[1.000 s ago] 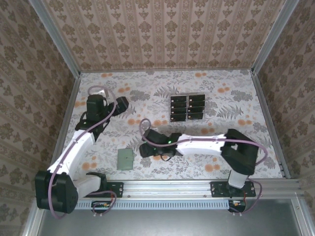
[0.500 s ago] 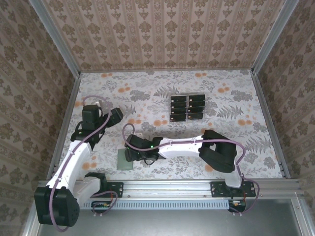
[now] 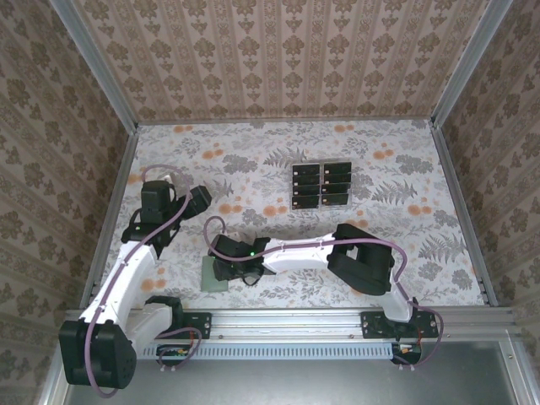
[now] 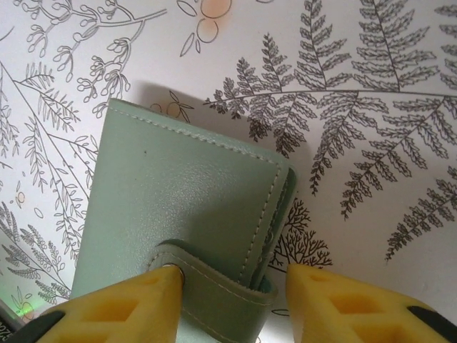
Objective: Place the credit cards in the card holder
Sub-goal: Move the card holder to the center of the table.
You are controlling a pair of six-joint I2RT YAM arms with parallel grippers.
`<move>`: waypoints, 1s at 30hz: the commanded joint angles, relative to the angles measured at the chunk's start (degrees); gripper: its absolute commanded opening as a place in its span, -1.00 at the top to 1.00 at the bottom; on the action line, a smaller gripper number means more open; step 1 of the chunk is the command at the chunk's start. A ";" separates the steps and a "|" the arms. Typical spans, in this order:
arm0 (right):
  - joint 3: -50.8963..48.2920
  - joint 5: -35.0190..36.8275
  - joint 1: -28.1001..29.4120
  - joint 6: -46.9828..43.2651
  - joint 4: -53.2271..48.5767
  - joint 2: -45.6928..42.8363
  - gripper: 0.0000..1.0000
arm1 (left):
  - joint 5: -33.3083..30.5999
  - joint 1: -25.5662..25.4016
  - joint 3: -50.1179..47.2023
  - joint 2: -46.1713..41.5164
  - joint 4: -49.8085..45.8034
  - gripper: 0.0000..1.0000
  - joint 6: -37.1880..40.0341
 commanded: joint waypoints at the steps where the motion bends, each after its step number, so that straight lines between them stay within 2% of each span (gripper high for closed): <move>1: 1.27 -0.11 0.20 0.46 -1.95 1.34 0.24 | 1.24 0.52 -0.78 0.33 0.31 -1.00 -0.75; 8: -1.47 0.69 -1.56 -0.11 -1.18 -0.23 0.79 | 2.32 0.48 -0.71 1.11 0.90 -1.00 -1.14; 12: -5.25 1.59 -4.13 -1.56 -0.90 -3.68 0.98 | 3.38 0.39 -0.60 1.64 0.98 -1.00 -1.35; 20: -11.86 4.54 -11.06 -12.12 -5.19 -12.77 1.00 | 6.09 -1.93 -0.28 3.85 1.14 -1.00 -1.93; 25: -16.22 5.09 -15.92 -18.64 -6.27 -16.72 1.00 | 6.04 -7.09 -0.55 6.14 1.88 -1.00 -2.59; 30: -19.22 4.08 -18.97 -20.54 -5.02 -16.88 1.00 | 6.60 -13.04 -1.79 9.54 5.10 -1.00 -4.48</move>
